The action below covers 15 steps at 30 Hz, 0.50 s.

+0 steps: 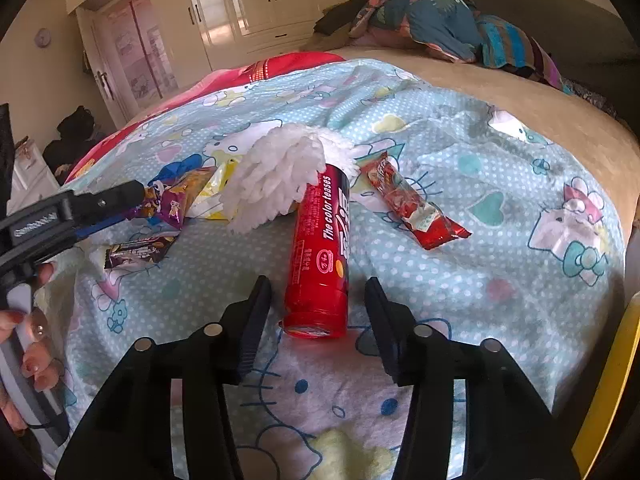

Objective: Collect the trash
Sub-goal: 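Grasp the purple candy wrapper with the left tool while the right tool grasps the red tube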

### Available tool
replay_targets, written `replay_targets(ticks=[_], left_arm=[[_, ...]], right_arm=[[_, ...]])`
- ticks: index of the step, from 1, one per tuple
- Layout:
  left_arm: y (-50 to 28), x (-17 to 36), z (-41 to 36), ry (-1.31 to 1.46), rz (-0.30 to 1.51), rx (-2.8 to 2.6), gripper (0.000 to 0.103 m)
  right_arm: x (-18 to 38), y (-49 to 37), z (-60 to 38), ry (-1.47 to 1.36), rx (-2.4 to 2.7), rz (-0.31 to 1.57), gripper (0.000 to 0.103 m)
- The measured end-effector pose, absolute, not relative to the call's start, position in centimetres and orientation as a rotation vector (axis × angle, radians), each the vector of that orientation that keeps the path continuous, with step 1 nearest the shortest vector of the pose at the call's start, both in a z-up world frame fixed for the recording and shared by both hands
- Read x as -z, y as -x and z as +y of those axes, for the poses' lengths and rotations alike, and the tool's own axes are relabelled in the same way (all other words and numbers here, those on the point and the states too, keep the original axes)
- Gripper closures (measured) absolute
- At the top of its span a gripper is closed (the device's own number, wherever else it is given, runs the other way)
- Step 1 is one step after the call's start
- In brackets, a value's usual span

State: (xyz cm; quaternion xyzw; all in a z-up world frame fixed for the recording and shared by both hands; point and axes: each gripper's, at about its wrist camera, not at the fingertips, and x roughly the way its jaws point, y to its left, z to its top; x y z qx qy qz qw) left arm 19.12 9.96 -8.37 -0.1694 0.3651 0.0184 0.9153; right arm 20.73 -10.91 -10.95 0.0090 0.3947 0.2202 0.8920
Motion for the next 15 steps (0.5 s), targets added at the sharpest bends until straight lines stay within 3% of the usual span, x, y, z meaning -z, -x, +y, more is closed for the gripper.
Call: replay_targets(ticks=[5, 15], left_arm=[[-19.5, 9.0, 10.0, 0.361, 0.768, -0.034, 0.086], [-17.2, 8.5, 9.3, 0.384, 0.734, 0.013, 0.088]], right_arm=[[11.0, -20.5, -10.9, -0.018, -0.479, 0.819, 0.069], [10.1, -18.9, -12.3, -0.06, -0.488, 0.797, 0.072]])
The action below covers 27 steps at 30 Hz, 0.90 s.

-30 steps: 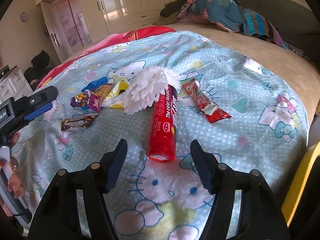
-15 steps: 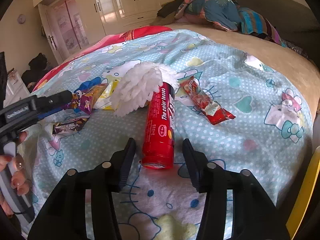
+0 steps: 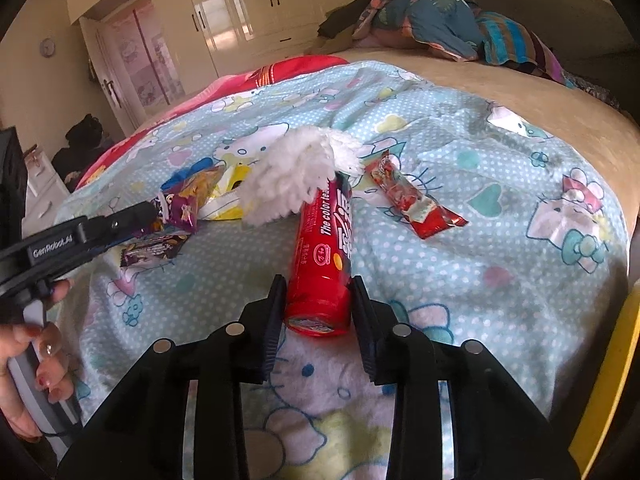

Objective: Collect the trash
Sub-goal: 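Grasp the purple candy wrapper with the left tool while the right tool grasps the red tube, then carry the purple wrapper in the left tool while the right tool carries the red tube to the bin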

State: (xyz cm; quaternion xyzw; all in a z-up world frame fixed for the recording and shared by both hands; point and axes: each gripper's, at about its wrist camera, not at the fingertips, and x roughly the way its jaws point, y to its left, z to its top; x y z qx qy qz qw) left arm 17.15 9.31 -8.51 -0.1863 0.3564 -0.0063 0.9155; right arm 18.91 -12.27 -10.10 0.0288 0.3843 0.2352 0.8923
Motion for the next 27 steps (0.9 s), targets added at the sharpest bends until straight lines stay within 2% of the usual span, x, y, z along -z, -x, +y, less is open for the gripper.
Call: replay_targets(ticks=[15, 27], left_arm=[[-11.2, 3.5, 9.6, 0.389, 0.596, 0.048, 0.088], [-9.4, 0.7, 7.7, 0.362, 0.551, 0.117, 0.088]], right_arm=[[6.7, -13.6, -15.5, -0.119, -0.512, 0.769, 0.073], [3.6, -10.7, -16.8, -0.126, -0.535, 0.715, 0.073]])
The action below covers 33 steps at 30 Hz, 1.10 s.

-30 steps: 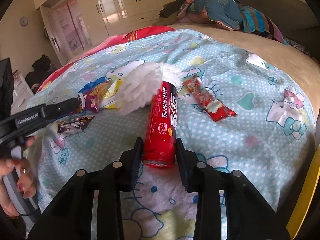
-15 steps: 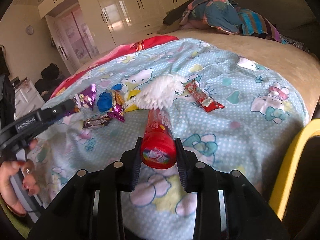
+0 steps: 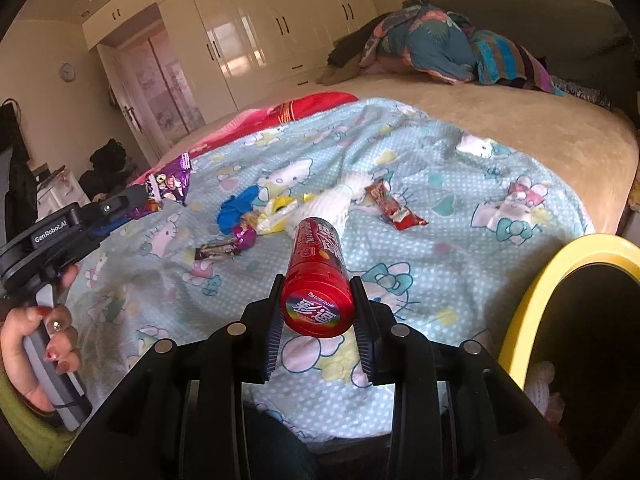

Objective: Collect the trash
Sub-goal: 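Carry the purple wrapper in the left tool while the right tool carries the red tube to the bin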

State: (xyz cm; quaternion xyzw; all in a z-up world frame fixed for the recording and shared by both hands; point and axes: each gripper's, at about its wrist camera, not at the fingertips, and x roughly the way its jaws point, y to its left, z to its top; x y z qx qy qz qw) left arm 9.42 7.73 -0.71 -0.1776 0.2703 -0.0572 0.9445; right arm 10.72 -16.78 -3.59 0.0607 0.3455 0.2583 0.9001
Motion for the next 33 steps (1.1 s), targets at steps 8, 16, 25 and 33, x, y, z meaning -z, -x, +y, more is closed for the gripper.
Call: replay_targets(ticks=[8, 16, 25, 33], left_arm=[[-8.7, -0.7, 5.7, 0.332, 0.537, 0.171, 0.088], [-8.1, -1.5, 3.6, 0.307, 0.527, 0.227, 0.088], [-7.5, -2.2, 1.6, 0.28, 0.518, 0.287, 0.088], [-7.1, -2.7, -0.4, 0.253, 0.516, 0.336, 0.088]], right_arm=[[1.3, -9.5, -18.0, -0.139, -0.528, 0.666, 0.073], [-0.2, -8.5, -20.0, -0.165, -0.498, 0.633, 0.073], [-1.2, -8.0, -22.6, -0.194, -0.448, 0.606, 0.073], [-1.5, -7.8, -24.8, -0.219, -0.4, 0.592, 0.073]])
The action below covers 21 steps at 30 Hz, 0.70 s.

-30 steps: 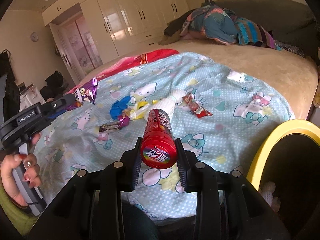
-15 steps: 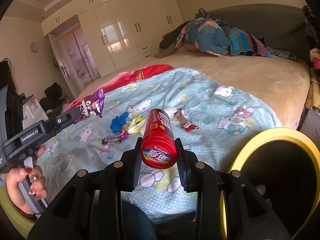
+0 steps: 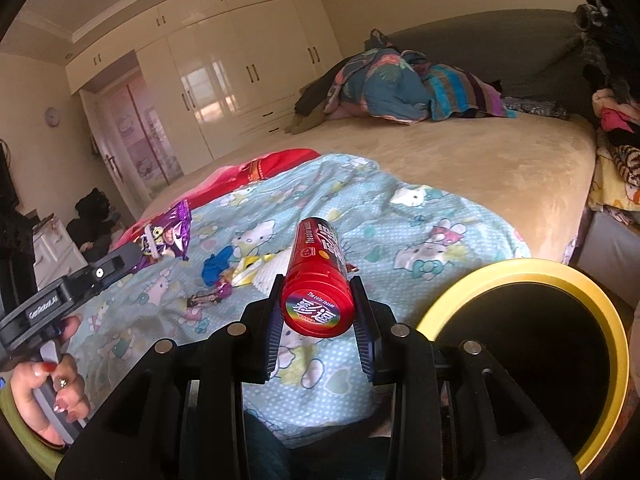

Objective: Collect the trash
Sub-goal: 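Carry the purple wrapper in the left tool while the right tool carries the red tube to the bin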

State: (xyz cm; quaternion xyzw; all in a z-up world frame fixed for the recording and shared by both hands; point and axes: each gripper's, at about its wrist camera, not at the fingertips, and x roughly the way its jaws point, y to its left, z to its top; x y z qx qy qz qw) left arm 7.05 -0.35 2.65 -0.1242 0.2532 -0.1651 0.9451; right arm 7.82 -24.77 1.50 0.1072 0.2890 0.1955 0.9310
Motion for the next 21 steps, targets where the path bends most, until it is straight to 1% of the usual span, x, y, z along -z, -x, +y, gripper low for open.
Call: replay_targets(ticks=[21], left_arm=[[-6.6, -2.5, -4.4, 0.198, 0.532, 0.433, 0.088]], right_arm=[[-0.7, -7.8, -30.9, -0.291, -0.254, 0.593, 0.073]])
